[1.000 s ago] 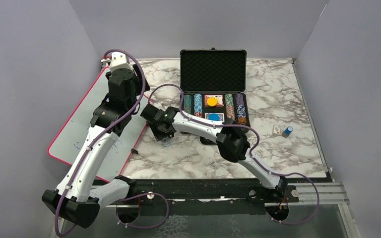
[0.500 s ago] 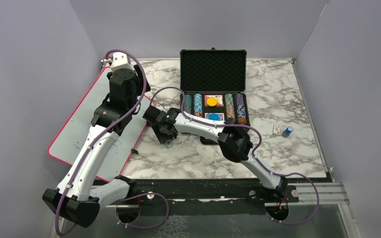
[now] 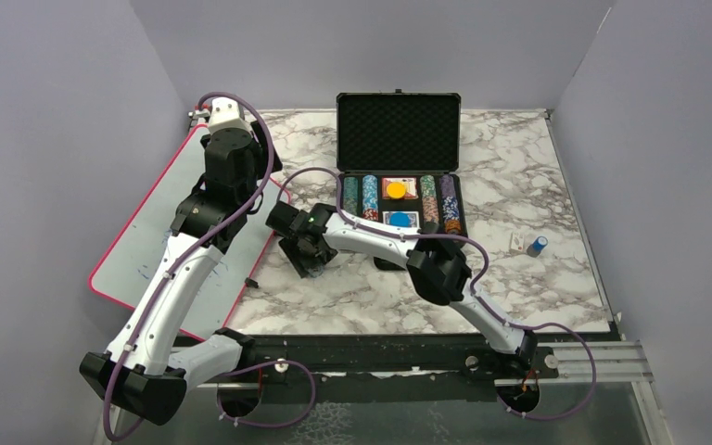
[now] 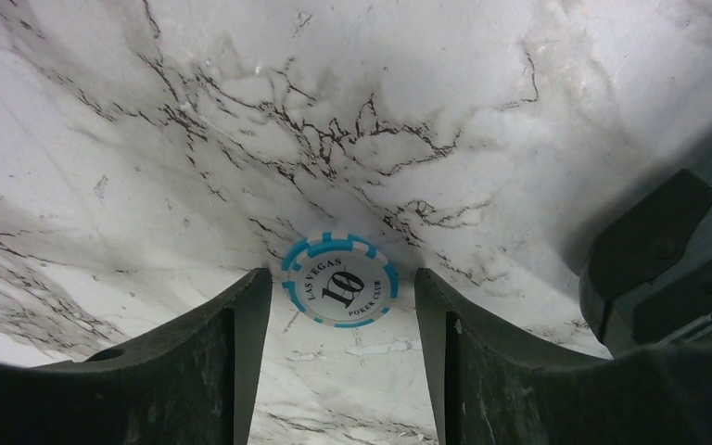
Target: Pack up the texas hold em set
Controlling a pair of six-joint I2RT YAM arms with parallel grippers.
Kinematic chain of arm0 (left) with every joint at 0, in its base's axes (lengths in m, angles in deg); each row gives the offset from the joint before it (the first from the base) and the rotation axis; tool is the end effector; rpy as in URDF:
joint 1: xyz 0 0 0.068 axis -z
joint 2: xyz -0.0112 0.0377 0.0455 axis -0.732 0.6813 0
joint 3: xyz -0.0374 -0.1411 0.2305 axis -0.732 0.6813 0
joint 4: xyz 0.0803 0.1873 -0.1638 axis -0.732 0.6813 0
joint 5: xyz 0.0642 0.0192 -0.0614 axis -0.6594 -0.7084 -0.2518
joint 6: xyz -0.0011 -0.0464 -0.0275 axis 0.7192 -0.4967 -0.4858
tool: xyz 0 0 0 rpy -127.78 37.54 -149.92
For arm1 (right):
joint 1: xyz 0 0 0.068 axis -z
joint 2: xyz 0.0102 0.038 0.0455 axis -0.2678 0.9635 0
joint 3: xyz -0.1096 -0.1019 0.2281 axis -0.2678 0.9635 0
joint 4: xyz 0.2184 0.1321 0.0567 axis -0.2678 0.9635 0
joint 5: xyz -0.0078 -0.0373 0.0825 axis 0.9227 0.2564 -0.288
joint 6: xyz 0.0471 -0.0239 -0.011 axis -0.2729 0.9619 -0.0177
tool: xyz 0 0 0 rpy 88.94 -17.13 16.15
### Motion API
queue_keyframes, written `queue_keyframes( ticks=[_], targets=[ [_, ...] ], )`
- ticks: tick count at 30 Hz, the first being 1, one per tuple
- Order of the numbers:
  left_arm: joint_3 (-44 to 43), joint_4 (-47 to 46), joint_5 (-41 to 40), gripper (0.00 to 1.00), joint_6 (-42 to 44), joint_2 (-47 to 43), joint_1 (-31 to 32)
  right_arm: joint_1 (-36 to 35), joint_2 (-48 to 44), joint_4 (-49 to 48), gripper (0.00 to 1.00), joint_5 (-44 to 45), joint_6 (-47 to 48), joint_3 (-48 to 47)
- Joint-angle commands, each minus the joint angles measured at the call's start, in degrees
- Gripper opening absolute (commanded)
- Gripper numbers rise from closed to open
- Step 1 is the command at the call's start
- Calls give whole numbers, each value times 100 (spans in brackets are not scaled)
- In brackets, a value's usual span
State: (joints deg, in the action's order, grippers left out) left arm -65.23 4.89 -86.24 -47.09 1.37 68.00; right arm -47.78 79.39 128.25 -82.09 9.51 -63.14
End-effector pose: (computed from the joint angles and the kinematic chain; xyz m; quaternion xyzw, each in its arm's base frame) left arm 0.2203 -0.0674 0.4170 -0.1276 0.7814 -0.0308 0.6101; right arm 0.2314 0.4509 0.1682 -0.3192 0.9318 0.0701 0.1582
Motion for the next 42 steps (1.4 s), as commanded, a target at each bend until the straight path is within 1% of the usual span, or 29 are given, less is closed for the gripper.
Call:
queue_keyframes(
  ticks=[1,2,7,8,10,16,23,24,27,29,31,36,42],
  targets=[
    [-1,-93,92,66,-16,-3,-47,-85,300,334,58,101,97,49],
    [-4,-85,93,66,-10,-3,-42,-84,344,331,56,102,61,36],
    [-20,-74,103,66,-2,-12,-55,-84,534,469,39,266,-169,-129],
    [-21,-75,110,66,-2,-10,-52,-85,573,517,38,310,-209,-196],
    [-14,-73,114,66,-5,-12,-50,-85,624,563,37,370,-243,-301],
    [-12,-65,109,66,-12,-20,-62,-85,759,712,46,318,-218,-535],
    [-34,-49,168,66,-22,5,-71,-78,808,769,48,327,-346,-608],
    [-38,-49,187,66,-22,15,-72,-76,804,766,46,342,-371,-608],
    [-31,-35,214,66,-44,19,-69,-55,729,718,33,416,-490,-535],
    [-7,-16,243,66,-61,-11,-81,-30,570,599,27,493,-592,-398],
    [55,3,277,66,-75,-65,-82,-32,279,406,25,655,-689,-173],
    [261,5,418,69,-75,-274,-79,-32,-603,-46,25,1012,-927,526],
    [538,61,696,72,-117,-517,-80,-19,-1606,-357,25,1073,-1244,1339]
  ],
)
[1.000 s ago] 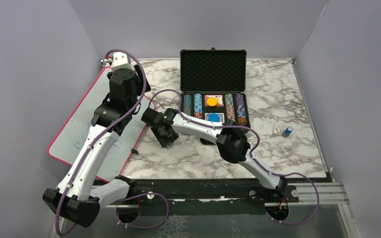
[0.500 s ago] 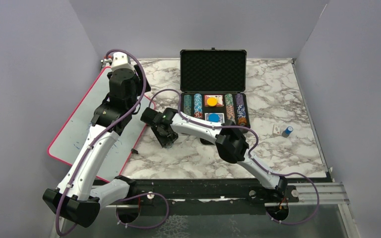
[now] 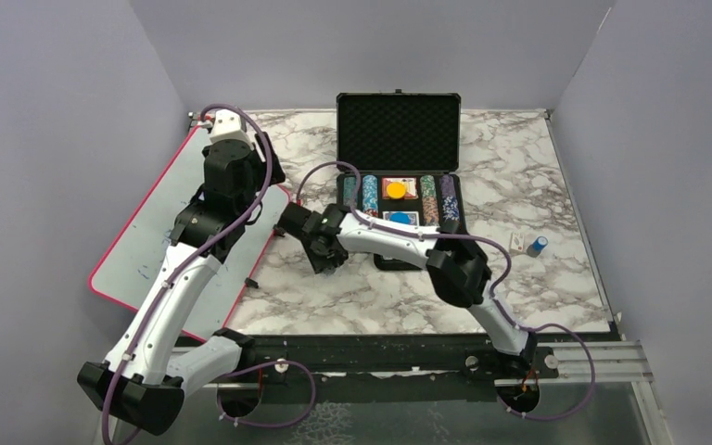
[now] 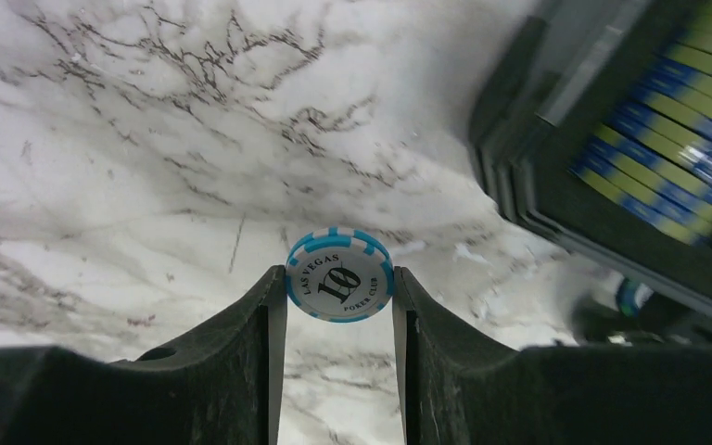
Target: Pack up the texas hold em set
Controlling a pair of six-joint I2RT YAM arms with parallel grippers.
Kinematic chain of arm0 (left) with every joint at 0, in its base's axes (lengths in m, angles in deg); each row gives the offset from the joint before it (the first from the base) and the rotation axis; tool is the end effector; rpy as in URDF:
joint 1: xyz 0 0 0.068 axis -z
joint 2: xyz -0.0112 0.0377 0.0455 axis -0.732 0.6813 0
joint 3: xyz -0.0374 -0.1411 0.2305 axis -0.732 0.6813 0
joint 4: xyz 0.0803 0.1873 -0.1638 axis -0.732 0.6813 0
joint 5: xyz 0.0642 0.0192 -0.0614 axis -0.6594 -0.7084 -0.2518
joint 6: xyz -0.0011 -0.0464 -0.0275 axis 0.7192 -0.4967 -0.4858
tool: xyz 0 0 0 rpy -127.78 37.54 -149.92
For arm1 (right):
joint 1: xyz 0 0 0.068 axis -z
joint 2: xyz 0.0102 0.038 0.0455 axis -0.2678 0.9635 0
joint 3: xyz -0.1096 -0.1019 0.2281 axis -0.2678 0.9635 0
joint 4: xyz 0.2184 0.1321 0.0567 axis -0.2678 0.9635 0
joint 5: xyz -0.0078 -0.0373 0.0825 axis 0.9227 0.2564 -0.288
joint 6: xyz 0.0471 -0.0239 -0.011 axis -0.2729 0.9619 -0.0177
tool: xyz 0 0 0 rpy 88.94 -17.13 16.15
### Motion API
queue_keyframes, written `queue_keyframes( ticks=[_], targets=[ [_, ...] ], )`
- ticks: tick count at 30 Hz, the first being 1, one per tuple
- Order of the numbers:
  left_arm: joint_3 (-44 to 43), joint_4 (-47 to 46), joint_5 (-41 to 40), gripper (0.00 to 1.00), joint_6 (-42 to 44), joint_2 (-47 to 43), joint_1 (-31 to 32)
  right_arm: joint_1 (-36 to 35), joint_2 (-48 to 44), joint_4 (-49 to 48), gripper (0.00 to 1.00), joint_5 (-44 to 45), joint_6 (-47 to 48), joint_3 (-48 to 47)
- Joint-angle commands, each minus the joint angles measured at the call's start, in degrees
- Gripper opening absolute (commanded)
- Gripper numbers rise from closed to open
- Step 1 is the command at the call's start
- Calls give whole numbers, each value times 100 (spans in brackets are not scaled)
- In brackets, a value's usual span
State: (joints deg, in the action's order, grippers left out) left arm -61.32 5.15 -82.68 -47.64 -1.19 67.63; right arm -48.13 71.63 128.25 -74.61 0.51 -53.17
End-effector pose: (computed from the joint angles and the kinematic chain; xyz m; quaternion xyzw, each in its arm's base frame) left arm 0.2125 -0.0650 0.4027 -0.1134 0.7937 -0.0505 0.5955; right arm 0.2193 0.4233 0.1834 -0.2393 0.9524 0.0252 0.1871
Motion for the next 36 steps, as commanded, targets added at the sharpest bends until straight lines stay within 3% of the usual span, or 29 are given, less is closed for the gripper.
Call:
queue_keyframes(
  ticks=[1,13,19,24,28,36],
  targets=[
    [198,50,391,73,-71,-293,-40,16,-1002,-403,25,331,-414,514],
    [1027,179,1785,78,-635,-877,-40,452,-3234,-1462,25,130,-1212,2658],
    [1659,-592,3805,79,-771,-568,-24,1112,-4171,-2072,26,-391,-1821,3542],
    [2372,-1948,4608,84,-1168,-518,202,1657,-4793,-2468,27,-849,-2372,4221],
    [2864,-2820,4578,85,-1497,-426,704,1887,-5198,-2772,27,-1163,-2914,4645],
    [3602,-4272,3495,79,-1944,-249,2105,2044,-5753,-3197,27,-1687,-3876,5232]
  ],
)
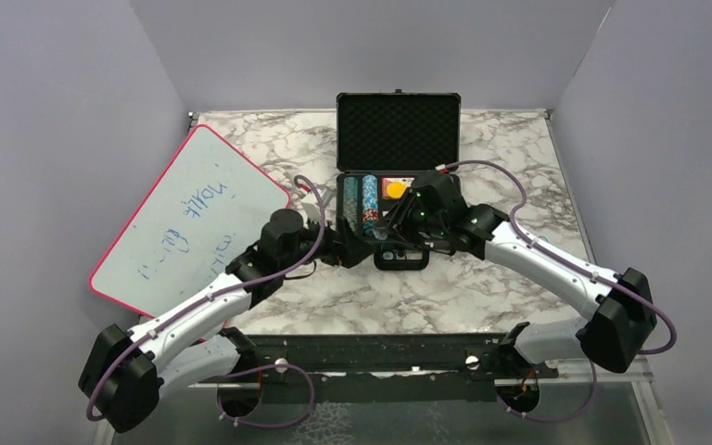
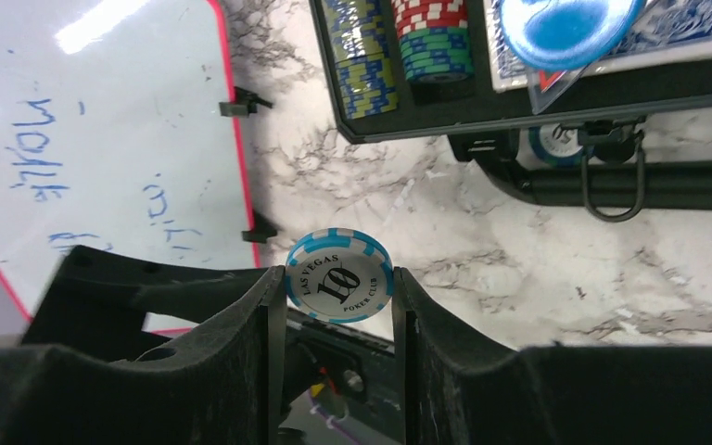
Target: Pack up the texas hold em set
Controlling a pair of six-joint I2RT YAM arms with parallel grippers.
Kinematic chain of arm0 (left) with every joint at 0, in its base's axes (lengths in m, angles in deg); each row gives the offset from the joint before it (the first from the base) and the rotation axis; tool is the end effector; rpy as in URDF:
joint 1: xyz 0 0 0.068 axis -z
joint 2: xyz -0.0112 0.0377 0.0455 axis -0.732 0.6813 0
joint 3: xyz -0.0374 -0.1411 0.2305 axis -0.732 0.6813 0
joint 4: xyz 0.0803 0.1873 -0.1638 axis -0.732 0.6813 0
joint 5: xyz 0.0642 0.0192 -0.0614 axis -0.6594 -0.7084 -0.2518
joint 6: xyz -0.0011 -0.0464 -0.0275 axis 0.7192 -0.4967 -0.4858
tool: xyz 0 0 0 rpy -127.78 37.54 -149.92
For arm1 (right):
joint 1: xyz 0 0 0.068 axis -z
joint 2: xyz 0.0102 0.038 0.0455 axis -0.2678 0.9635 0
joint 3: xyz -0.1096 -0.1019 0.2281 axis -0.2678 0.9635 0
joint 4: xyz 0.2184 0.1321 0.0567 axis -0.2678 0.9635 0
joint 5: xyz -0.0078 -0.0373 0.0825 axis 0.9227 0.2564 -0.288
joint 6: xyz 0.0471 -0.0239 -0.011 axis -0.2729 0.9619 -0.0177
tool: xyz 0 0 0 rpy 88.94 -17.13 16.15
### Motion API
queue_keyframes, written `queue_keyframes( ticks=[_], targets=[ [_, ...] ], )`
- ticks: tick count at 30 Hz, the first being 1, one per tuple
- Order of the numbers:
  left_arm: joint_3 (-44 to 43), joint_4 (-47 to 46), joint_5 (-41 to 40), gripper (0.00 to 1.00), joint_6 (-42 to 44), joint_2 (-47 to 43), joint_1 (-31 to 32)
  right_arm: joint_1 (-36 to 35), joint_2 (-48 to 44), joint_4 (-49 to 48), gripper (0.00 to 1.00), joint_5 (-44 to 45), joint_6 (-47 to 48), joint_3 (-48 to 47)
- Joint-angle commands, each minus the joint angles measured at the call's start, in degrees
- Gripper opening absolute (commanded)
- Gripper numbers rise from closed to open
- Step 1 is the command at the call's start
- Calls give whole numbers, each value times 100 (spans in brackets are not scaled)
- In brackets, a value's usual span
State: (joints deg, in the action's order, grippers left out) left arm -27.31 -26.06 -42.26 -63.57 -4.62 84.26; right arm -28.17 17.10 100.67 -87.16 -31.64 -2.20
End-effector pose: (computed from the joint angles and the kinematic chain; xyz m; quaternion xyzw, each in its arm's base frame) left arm 0.1731 -0.1449 0.2629 0.0982 0.7956 -0.4482 0.3955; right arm 0.2127 0.2018 0.2884 0.1792 0.8968 0.3213 0.2457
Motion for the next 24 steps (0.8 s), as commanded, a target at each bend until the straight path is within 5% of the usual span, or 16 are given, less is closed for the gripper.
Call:
queue_keyframes(
  ticks=[1,6,14,24],
  targets=[
    [225,-1236,-676,78,-355,114,551,46,-350,-439,27,-463,-722,155],
    [307,-1748,-883,76,-460,273,764,49,-461,-423,28,-495,-841,174],
    [277,-2041,-1566,55,-759,390,814,54,-510,-438,27,-645,-951,169],
    [339,-2299,-1556,18,-886,617,814,51,-433,-551,27,-885,-1105,258]
  ],
)
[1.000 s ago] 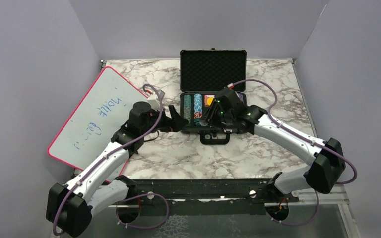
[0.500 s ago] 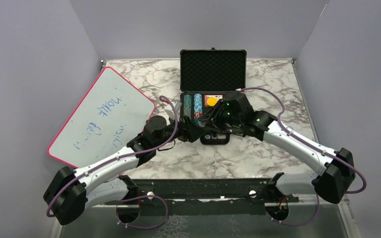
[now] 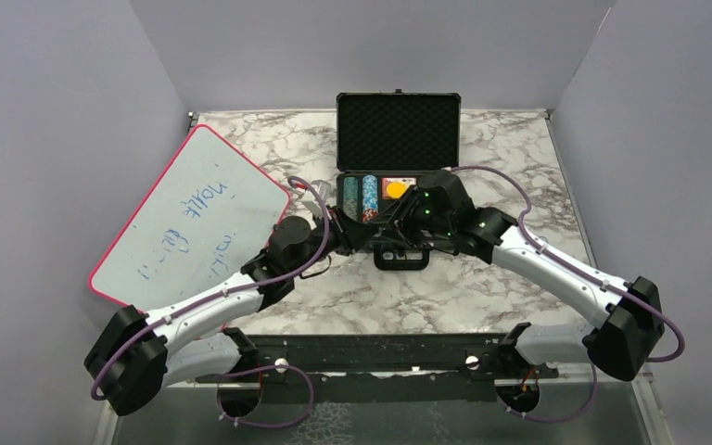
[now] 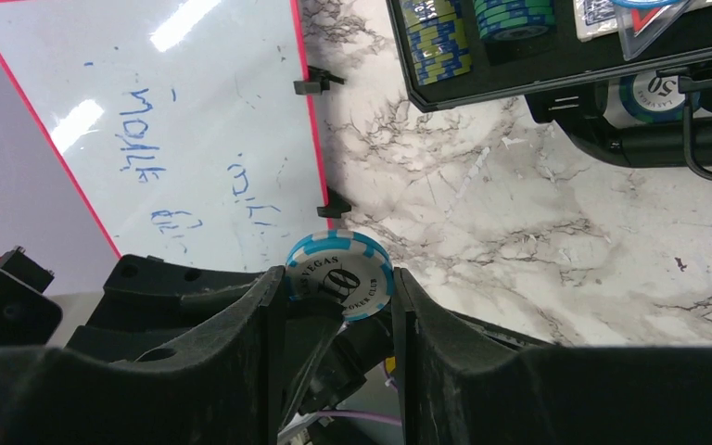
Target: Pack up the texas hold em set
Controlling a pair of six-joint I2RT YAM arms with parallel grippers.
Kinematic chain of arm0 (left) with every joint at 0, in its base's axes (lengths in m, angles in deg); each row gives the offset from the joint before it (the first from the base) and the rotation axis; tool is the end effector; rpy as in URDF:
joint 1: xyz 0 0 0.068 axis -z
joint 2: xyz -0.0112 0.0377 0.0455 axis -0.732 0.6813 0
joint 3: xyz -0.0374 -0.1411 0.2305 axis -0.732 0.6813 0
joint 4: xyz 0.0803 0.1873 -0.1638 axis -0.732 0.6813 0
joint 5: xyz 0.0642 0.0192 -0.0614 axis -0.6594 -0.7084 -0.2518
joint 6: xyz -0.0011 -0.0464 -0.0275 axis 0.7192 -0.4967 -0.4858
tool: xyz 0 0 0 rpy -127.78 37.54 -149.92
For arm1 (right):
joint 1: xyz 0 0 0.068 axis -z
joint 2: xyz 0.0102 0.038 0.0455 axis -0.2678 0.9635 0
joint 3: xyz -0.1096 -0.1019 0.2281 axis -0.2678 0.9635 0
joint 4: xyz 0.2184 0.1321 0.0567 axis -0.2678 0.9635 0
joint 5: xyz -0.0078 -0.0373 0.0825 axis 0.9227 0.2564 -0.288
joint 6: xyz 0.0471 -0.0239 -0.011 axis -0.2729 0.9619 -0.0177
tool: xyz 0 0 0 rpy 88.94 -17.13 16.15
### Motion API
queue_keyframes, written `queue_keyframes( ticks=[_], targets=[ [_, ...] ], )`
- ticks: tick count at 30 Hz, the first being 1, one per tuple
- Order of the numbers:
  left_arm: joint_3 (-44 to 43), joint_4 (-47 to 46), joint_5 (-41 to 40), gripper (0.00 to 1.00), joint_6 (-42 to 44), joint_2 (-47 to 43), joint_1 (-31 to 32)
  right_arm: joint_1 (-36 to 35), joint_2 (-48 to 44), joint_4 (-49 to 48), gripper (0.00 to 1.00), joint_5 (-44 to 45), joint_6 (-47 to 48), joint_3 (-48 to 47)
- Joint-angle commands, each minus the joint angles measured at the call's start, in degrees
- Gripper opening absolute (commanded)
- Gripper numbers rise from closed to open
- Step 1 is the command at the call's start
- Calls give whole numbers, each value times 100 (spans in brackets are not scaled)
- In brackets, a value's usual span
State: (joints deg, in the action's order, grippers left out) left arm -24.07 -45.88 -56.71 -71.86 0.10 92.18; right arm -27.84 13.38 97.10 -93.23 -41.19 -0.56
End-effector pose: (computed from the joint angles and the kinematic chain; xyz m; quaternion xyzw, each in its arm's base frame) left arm 0.1697 -0.1732 0.2618 0.0232 0.7402 -0.4875 0.4625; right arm 0.2043 0.1967 0.3015 0.2276 0.8637 0.4024 0.2008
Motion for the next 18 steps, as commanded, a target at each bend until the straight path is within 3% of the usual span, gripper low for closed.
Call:
queue_keyframes(
  ticks=[1,3,4,8,11,15,18],
  targets=[
    [-7,-321,-104,12,-2,177,23,17,-44,-197,28,-304,-161,95],
    [-53,-313,-138,0,178,199,23,22,-37,-232,29,-321,-122,88],
    [-67,-301,-178,0,289,202,23,26,-35,-239,30,-299,-54,63],
    [-163,-121,-234,0,1173,171,14,144,-10,50,54,-161,552,-299],
    [-472,391,17,0,2529,207,-16,203,-224,355,71,350,902,-457],
    [-1198,1645,97,0,4267,554,-96,234,-799,448,75,1116,1402,-324],
    [-1607,2063,208,0,5164,888,-285,242,-1049,601,74,1392,1722,-280]
  ],
)
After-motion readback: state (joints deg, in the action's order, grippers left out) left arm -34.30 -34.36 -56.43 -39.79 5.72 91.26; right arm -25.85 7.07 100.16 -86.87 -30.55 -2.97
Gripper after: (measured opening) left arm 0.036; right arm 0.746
